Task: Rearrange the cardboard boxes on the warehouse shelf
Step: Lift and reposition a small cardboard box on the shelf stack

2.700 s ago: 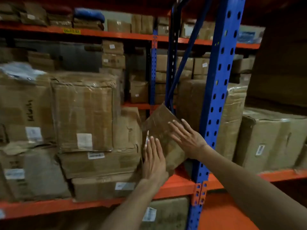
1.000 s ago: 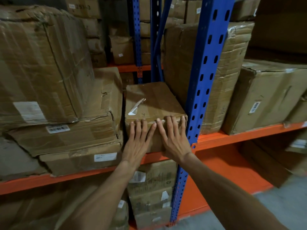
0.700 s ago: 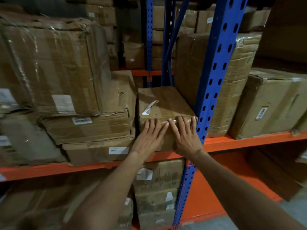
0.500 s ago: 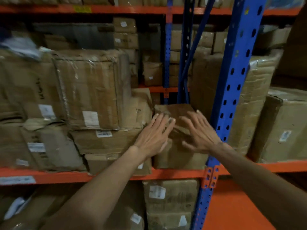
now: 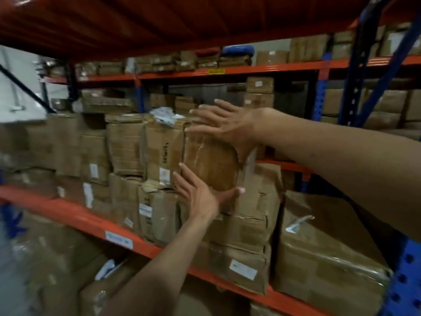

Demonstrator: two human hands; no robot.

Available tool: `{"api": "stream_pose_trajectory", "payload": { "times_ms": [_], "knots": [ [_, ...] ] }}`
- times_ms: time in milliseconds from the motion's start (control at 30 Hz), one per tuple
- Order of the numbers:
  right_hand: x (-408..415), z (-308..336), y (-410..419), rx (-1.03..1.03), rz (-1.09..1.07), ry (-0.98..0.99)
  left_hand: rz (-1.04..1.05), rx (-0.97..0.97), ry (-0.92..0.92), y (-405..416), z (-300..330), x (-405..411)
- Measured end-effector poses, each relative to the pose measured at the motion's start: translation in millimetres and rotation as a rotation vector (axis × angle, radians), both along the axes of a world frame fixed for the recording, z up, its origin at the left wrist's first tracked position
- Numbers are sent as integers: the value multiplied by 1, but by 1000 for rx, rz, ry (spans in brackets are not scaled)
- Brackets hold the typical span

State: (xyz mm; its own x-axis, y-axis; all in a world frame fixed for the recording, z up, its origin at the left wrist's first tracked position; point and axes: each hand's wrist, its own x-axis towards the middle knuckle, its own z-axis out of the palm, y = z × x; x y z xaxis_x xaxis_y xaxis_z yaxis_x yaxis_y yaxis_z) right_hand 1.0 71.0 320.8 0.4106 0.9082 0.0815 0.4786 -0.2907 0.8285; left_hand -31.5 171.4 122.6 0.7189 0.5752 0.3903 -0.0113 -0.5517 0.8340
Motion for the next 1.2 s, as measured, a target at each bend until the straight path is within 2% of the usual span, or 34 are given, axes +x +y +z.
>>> {"api": "stream_pose_trajectory", "payload": {
  "times_ms": [133, 200, 267, 333, 433, 567, 733, 967, 1100, 1200],
  "knots": [
    [0, -19, 45, -208, -100, -261, -58, 45, 40, 11, -8, 0],
    [4, -20, 51, -278, -30, -334, -50, 87, -14, 13, -14, 0],
    [4, -20, 55, -342, -57, -383, -3, 126, -84, 11, -19, 0],
    [0, -19, 61, -381, -147, -347, 47, 145, -105, 8, -18, 1],
    [-17, -11, 60, -357, -216, -190, 86, 185, -80, 3, -13, 5],
    [-25, -3, 18, -243, -245, -217, 20, 320, -139, -4, -2, 10],
    [-30, -21, -87, 89, -344, -222, -168, 743, -175, -26, 27, 15],
    [-56, -114, -219, 639, -604, -141, -443, 1281, -209, -112, 42, 19],
    [-62, -166, -243, 730, -691, -52, -504, 1387, -132, -138, 12, 26],
    [-55, -205, -228, 785, -757, 33, -477, 1475, -158, -123, -18, 37]
  ]
}}
